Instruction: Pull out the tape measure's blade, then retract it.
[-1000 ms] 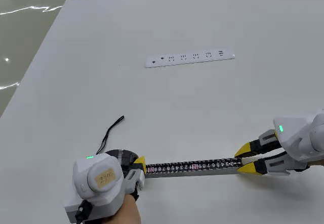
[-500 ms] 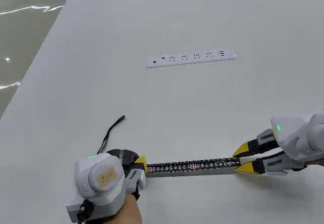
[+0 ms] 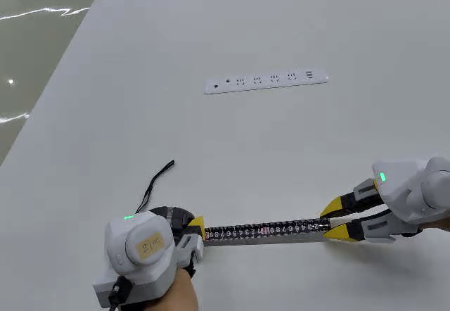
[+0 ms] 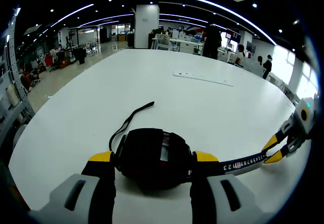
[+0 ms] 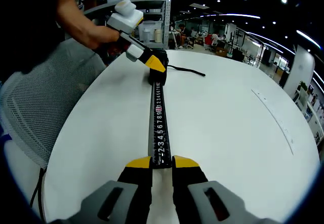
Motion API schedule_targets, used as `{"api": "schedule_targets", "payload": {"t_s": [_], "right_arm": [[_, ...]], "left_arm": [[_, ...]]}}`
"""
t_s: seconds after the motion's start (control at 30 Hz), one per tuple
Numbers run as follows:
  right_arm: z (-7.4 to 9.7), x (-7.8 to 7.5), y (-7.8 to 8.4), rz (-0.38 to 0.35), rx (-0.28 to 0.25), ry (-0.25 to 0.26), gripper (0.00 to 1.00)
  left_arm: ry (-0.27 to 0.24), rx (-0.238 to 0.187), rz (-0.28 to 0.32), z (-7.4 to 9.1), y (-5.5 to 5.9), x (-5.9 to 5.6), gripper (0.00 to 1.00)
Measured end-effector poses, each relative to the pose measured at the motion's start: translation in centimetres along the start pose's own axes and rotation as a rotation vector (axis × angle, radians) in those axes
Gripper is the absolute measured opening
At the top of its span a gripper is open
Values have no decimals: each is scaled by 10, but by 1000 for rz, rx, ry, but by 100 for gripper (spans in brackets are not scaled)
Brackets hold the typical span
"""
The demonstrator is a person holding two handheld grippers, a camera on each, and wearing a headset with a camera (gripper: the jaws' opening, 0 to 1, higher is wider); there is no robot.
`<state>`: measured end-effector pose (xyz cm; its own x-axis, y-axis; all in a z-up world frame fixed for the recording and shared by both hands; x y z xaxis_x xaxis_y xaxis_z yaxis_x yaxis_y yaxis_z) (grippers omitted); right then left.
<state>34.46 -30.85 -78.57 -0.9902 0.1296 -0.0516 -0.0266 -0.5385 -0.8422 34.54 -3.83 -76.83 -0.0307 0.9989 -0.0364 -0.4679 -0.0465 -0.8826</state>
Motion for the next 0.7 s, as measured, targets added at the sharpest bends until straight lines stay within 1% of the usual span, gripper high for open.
{"api": "schedule_targets", "payload": {"t_s": [0.4,0.7], "right_arm": [[-3,-3,-2,1,-4,-2,14],[-7,-3,-5,2,-5,-3,14]], "left_arm": [[1,0,-2,0,-1,0,55],[1,1,-5,0,-1,0,55]]}}
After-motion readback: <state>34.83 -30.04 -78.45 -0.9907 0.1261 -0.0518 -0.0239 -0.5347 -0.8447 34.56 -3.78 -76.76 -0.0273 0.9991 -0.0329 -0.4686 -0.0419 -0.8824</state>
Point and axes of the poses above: the centre of the closed fingertips' face, and the gripper's own axes: z roughly backward along the fingers, x roughly to its left, y roughly out of its underside, the point moved 5 cm from there along z, roughly backward along the fingers, and after that the axes turned 10 degrees about -x, right-handed, at the moved point
